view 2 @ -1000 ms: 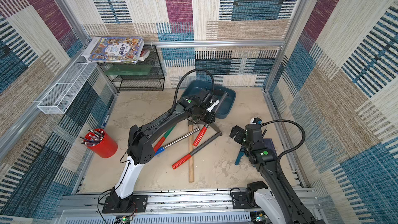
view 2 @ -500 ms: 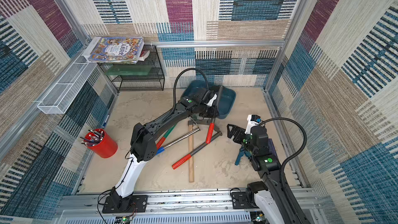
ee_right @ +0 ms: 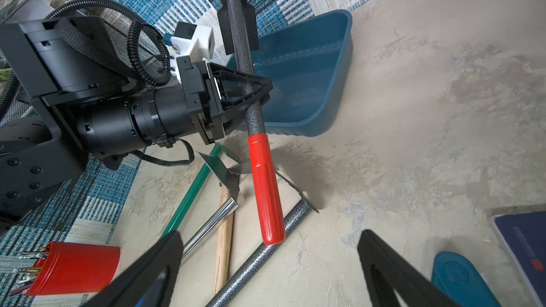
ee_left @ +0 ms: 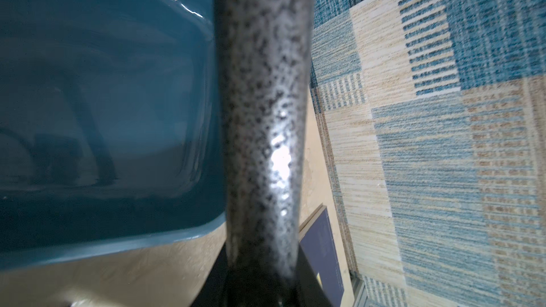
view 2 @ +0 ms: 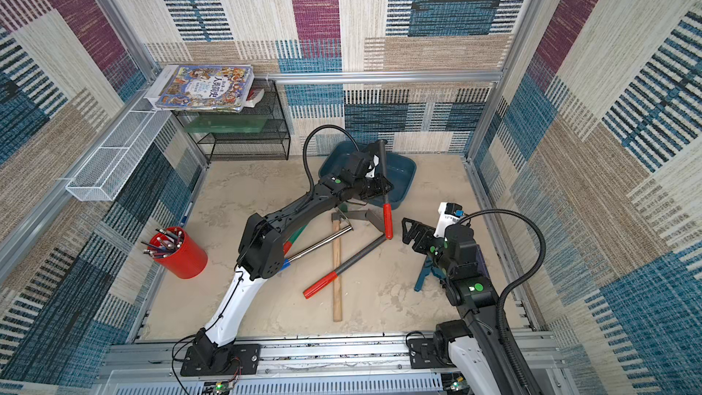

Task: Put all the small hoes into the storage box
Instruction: Place the hoe in the storage box.

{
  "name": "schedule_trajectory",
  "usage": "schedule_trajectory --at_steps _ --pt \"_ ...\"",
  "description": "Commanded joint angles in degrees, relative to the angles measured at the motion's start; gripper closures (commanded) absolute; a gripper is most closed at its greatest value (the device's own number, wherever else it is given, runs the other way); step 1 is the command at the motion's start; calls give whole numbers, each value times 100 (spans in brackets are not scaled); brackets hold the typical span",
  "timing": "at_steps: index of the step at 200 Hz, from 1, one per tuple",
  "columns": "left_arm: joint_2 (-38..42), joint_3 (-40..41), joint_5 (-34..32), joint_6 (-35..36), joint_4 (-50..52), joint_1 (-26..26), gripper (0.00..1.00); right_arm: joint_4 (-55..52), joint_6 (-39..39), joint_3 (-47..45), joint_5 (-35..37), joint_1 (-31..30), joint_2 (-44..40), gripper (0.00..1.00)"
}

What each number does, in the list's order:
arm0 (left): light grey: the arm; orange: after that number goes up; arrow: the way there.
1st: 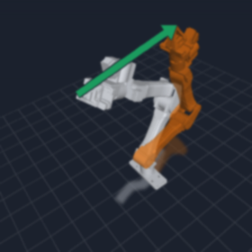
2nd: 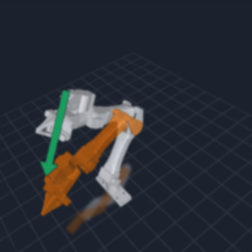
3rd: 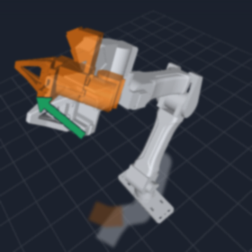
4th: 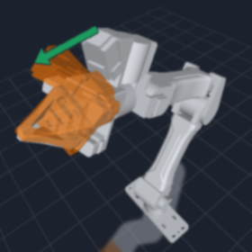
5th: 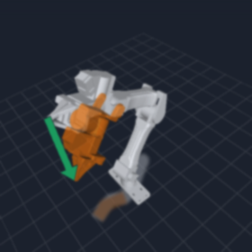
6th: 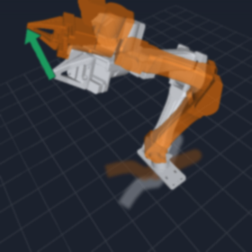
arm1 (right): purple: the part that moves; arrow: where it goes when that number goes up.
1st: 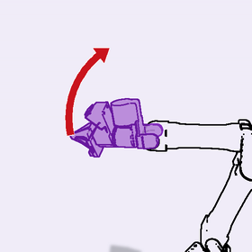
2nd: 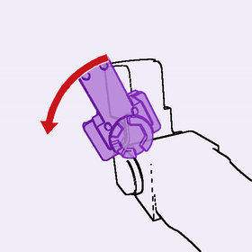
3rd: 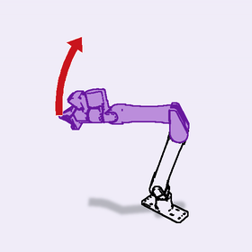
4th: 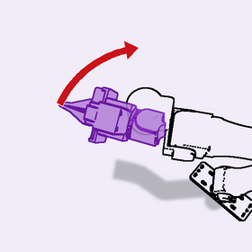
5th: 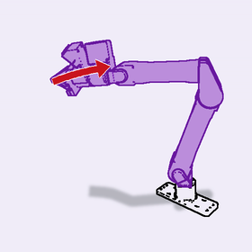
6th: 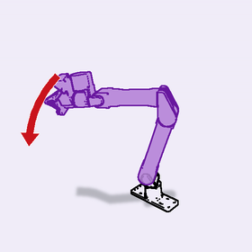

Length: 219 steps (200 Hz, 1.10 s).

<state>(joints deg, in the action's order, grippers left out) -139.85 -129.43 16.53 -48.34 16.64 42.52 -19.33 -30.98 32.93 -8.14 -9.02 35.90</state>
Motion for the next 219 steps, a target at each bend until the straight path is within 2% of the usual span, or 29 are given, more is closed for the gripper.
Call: schedule_trajectory --at_steps 1,35,92,143,184,219 --pt "-52 48 -281 -349 -1154 -18 100 105 18 -1 151 1 -46 4" --pt "-112 196 -707 -502 -1646 -25 100 171 57 51 70 9 12 4" --pt "-194 684 -1435 -1161 -2573 -25 100 246 101 194 50 38 241 4" --pt "-385 572 -1935 -1514 -2857 -16 100 290 83 188 33 42 327 4" --pt "-442 552 -2661 -1613 -3069 87 100 300 92 161 41 56 344 4" --pt "-535 571 -2936 -1892 -3244 107 100 237 136 181 101 58 320 4"
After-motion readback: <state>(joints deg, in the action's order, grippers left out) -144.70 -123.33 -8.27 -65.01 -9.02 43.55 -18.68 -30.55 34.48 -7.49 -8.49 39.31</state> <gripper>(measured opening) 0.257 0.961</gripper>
